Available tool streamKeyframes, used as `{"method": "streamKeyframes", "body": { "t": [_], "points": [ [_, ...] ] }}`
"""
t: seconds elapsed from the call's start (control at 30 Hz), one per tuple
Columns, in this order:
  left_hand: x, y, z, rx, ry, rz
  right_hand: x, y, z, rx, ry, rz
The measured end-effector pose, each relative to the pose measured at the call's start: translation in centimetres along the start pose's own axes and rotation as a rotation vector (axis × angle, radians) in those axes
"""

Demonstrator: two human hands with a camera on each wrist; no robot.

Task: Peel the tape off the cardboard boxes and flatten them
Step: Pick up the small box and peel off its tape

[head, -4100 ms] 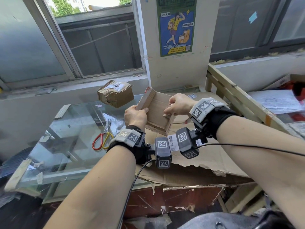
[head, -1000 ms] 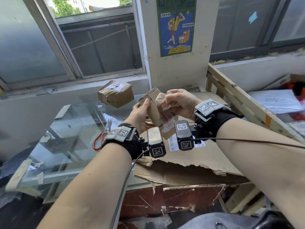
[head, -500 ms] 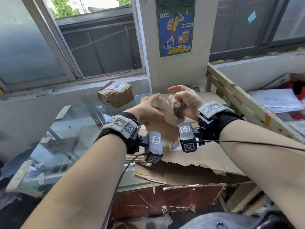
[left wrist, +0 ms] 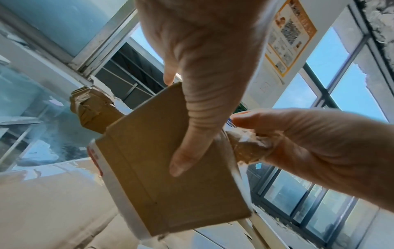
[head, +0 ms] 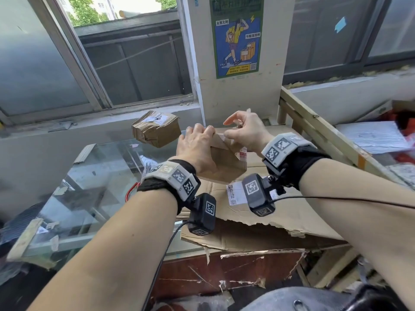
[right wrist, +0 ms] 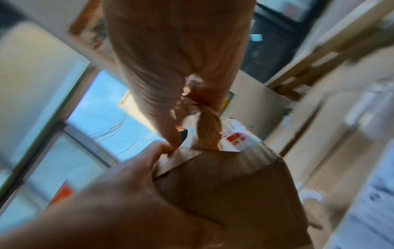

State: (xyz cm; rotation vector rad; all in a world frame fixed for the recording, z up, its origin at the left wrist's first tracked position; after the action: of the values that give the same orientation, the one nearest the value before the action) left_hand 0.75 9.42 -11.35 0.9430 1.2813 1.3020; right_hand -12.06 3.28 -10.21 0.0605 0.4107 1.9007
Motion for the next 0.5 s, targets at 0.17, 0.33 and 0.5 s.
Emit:
{"method": "streamKeyframes", "body": {
  "t": [0.17,0.33,0.5],
  "points": [
    [-0.1,0.5,-0.8,-0.085,0.032,-0.05,-0.2,-0.3,1.1,0.603,0.012,0.071],
    [-0.2,0.3,-1.2,-0.095,0.053,-0.062,-0.2,-0.1,1.4,0.73,0.009,0.071],
    [-0.4,0.5,-1.0,-0.119,0.069,-0.073,0.0,-0.3,1.5,0.649,0.08,0.029]
  ]
}}
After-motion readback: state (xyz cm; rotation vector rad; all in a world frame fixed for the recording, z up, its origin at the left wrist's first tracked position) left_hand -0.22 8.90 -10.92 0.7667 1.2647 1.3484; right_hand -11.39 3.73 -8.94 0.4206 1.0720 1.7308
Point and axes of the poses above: each hand's wrist, its own x-axis away from the middle knuckle, its own y-axis out of the back of the hand, z = x × y, the point moved 3 cm from there along -x, towards the middle knuckle, and after that the axes turned 8 degrees about -x, right-handed, at the moved point
